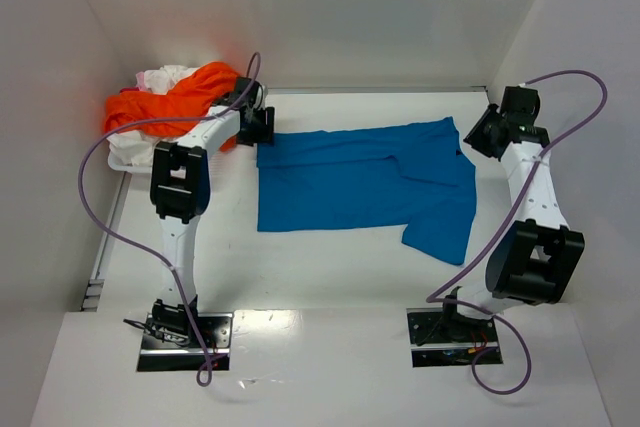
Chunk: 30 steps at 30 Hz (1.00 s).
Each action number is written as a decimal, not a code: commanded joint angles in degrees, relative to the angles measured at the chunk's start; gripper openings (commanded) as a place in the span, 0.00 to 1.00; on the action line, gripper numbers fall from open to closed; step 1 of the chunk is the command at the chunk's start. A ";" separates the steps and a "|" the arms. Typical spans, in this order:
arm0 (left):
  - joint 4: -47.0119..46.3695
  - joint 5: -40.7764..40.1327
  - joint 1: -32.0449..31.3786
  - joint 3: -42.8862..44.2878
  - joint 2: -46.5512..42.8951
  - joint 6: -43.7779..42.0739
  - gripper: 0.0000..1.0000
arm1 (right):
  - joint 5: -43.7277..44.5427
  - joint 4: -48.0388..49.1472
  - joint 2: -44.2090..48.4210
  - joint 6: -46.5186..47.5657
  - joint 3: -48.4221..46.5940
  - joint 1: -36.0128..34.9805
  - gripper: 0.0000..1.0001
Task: Fold and stack the t-shirts
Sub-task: Grap the side of the flattened tshirt closest away from the robot with both arms
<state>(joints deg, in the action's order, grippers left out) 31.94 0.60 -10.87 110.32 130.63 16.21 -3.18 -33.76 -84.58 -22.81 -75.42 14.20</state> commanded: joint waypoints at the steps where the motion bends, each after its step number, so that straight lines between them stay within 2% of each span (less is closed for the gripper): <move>1: -3.37 0.81 0.24 -1.51 -0.47 -1.35 0.69 | 1.07 -0.07 3.63 0.66 0.18 0.39 0.35; 7: -3.99 0.81 0.24 -1.51 1.30 -0.83 0.64 | 1.07 -1.13 4.68 0.66 0.18 0.39 0.35; 17: -5.05 1.33 0.24 -0.99 4.81 -0.30 0.45 | 1.07 -1.66 4.68 0.66 0.18 0.39 0.35; 21: -5.05 0.55 0.24 -0.46 5.34 0.23 0.21 | 1.07 -1.66 4.68 0.66 0.18 0.39 0.35; 22: -5.05 -0.50 0.24 -0.46 5.86 0.23 0.11 | 1.07 -1.66 5.20 0.66 0.18 0.39 0.35; 24: -5.05 -1.12 0.24 0.59 6.56 1.28 0.04 | 1.07 -1.66 5.21 0.66 0.18 0.39 0.35; 25: -4.53 -2.26 0.24 1.55 6.57 1.28 0.00 | 1.07 -2.18 5.21 0.66 0.18 0.39 0.35; 30: -0.92 -10.43 0.24 6.30 8.32 2.95 0.00 | 1.07 -2.19 5.21 0.66 0.18 0.39 0.35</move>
<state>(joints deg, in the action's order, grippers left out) 28.25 -2.24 -11.05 113.71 136.55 18.04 -3.16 -35.51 -81.76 -22.81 -75.42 14.20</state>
